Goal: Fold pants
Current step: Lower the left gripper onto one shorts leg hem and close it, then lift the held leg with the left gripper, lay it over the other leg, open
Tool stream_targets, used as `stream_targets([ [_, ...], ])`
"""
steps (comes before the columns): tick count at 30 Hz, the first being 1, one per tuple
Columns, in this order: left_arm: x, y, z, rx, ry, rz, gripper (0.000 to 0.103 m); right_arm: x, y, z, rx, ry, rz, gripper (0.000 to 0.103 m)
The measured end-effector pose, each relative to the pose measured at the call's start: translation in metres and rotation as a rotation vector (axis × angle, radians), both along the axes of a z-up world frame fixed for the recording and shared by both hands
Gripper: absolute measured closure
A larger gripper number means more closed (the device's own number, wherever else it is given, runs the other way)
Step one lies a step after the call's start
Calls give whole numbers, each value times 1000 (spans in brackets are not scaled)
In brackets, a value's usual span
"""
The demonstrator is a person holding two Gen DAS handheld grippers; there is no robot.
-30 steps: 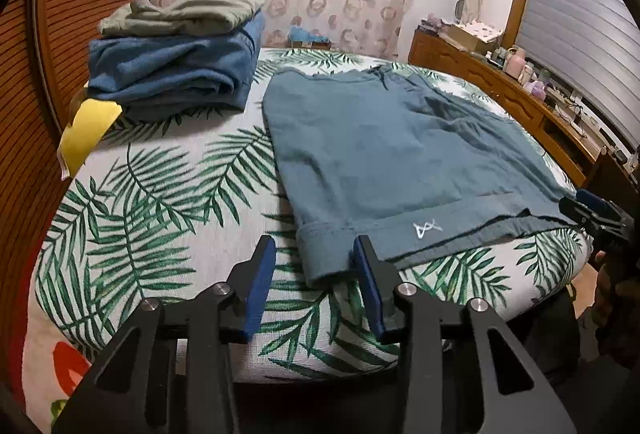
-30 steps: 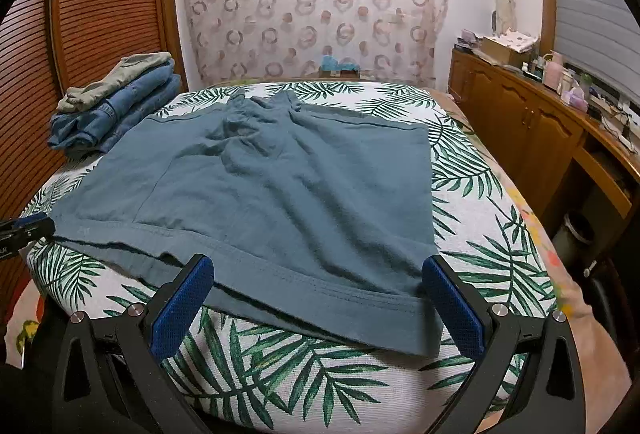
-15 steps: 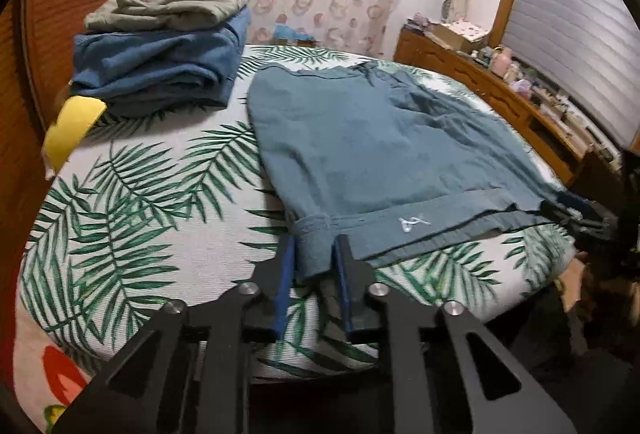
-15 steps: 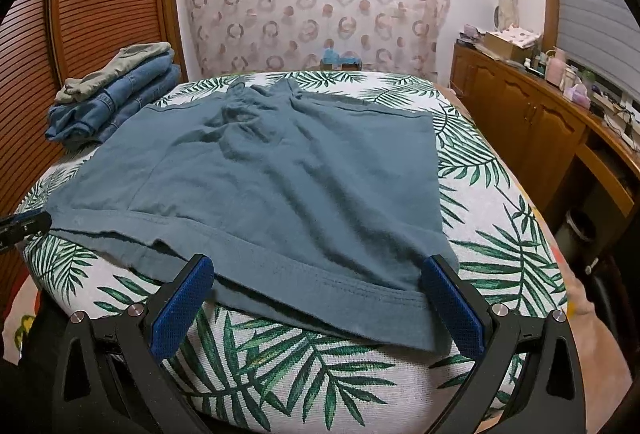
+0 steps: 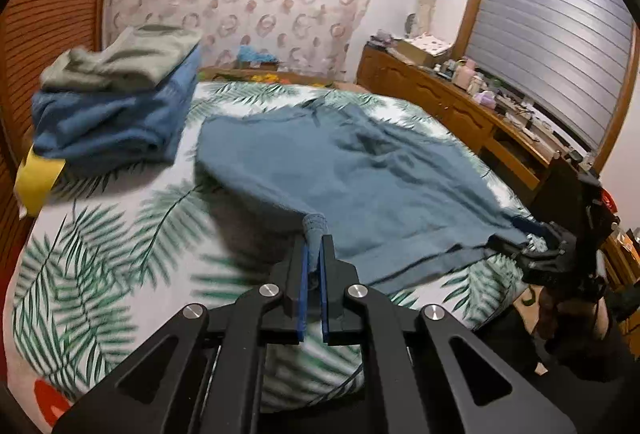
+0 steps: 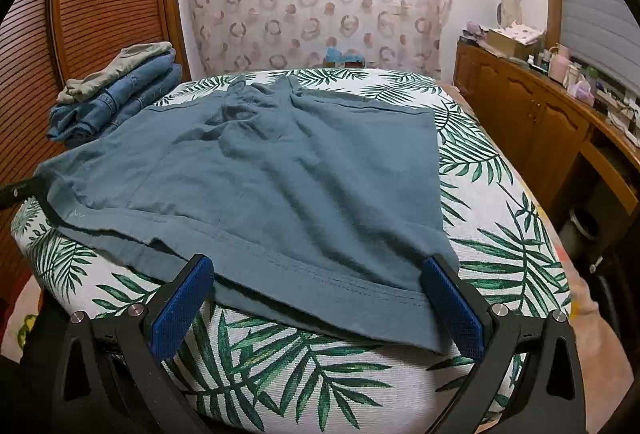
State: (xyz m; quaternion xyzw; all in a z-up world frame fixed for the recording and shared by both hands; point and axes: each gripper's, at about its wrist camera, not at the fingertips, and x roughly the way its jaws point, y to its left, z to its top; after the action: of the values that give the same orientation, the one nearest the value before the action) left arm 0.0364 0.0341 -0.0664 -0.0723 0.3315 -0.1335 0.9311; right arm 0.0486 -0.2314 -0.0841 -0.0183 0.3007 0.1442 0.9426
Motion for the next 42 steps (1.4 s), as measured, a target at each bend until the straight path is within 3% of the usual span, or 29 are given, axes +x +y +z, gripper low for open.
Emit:
stream_targets([
  [9,22,-50,43,33,-94,-129,97,-3,-11,9,32,-12,8,0],
  [24,47,-123,66,16,-129,-305,97,-4,-32,10,28,-17,-25,0],
  [30,45,-146,68,42,-130,-346,97,-5,-37,9,25,-23,-43,0],
  [37,44,-149,64,76,-111,-318,97,-5,-35,5,36,-9,-52,0],
  [39,44,-147,64,76,-107,-304,93,-4,-33,6,37,-9,-51,0],
  [42,43,-144,63,83,-107,-289,76,-4,-36,7,37,-13,-47,0],
])
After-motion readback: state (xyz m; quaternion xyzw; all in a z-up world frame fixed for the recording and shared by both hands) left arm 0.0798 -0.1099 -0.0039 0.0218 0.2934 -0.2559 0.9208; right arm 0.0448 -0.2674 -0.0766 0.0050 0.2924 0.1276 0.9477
